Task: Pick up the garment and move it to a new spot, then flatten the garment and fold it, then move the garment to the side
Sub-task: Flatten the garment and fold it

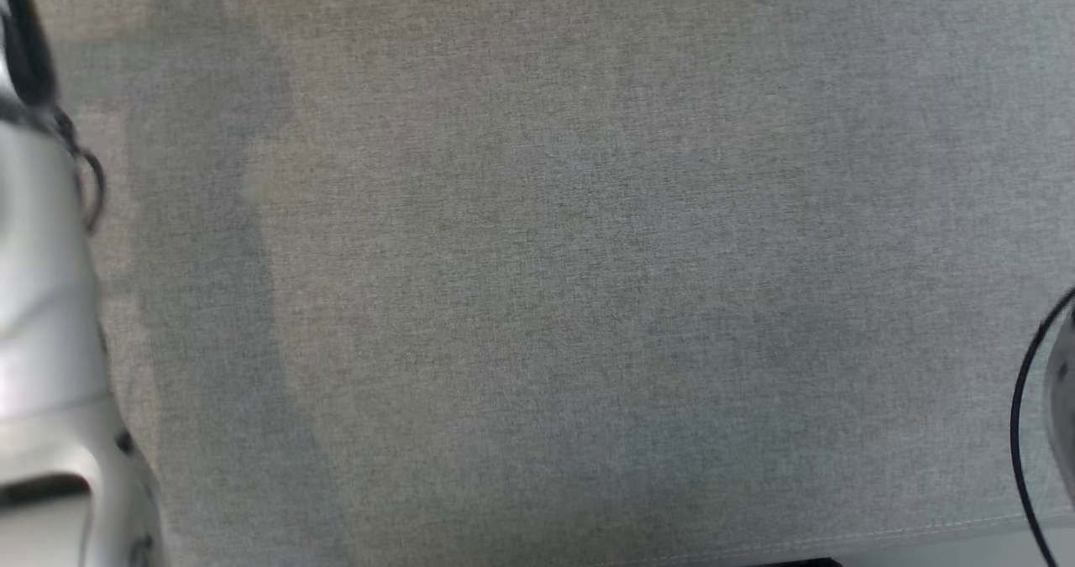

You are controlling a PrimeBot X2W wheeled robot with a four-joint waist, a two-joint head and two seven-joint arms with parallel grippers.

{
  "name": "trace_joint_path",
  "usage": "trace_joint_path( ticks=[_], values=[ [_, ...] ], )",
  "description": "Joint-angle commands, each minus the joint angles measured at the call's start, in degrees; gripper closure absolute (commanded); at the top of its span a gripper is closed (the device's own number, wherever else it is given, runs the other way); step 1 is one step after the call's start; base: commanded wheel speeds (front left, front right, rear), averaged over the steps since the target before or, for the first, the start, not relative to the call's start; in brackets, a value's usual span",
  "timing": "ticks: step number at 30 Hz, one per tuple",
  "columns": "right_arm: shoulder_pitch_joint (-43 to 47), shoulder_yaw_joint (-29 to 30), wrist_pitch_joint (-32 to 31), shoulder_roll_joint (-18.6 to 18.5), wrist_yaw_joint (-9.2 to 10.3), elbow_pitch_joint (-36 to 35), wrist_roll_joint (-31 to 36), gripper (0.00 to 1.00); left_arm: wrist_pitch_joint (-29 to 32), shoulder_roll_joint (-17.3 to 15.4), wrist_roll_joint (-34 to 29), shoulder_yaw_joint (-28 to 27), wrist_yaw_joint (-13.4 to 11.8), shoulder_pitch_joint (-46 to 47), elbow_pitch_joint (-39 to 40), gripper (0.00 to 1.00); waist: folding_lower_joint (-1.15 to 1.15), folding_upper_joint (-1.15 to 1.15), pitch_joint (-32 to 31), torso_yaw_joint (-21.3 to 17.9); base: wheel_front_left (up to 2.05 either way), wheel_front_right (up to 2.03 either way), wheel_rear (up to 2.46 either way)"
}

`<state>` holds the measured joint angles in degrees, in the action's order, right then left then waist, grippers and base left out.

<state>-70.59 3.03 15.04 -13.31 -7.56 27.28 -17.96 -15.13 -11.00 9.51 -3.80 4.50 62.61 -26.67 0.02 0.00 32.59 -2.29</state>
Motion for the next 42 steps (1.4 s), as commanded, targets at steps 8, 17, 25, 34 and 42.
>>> trace_joint_path(
  ticks=[8,17,25,34,42],
  values=[
    [22.9,0.4,0.2,-0.9,0.19,-4.8,-8.9,1.00,0.0,5.6,-0.3,-5.7,0.6,-22.6,-1.0,1.00,-0.02,0.00,-3.4,-0.2,0.00,0.00,0.00],
    [43.1,-1.9,0.2,-0.1,0.20,-2.4,-12.4,1.00,0.0,7.6,2.8,-7.9,0.5,-37.9,-3.1,1.00,-0.02,0.00,-9.9,-0.9,0.00,0.00,0.00],
    [54.0,-4.2,0.2,1.1,0.19,-0.4,-12.7,1.00,0.0,7.7,7.4,-4.7,-1.6,-47.0,-4.1,1.00,-0.02,0.00,-17.7,-1.2,0.00,0.00,0.00],
    [64.1,-7.0,0.2,1.5,0.19,1.7,-14.1,1.00,0.0,7.7,9.9,-4.0,-2.8,-57.9,-5.6,1.00,-0.02,0.00,-28.3,-0.5,0.00,0.00,0.00],
    [69.5,-8.6,0.2,1.1,0.19,1.8,-15.5,1.00,0.0,7.7,11.6,-3.6,-4.0,-63.3,-5.4,1.00,-0.02,0.00,-32.5,-0.1,0.00,0.00,0.00]
  ],
)
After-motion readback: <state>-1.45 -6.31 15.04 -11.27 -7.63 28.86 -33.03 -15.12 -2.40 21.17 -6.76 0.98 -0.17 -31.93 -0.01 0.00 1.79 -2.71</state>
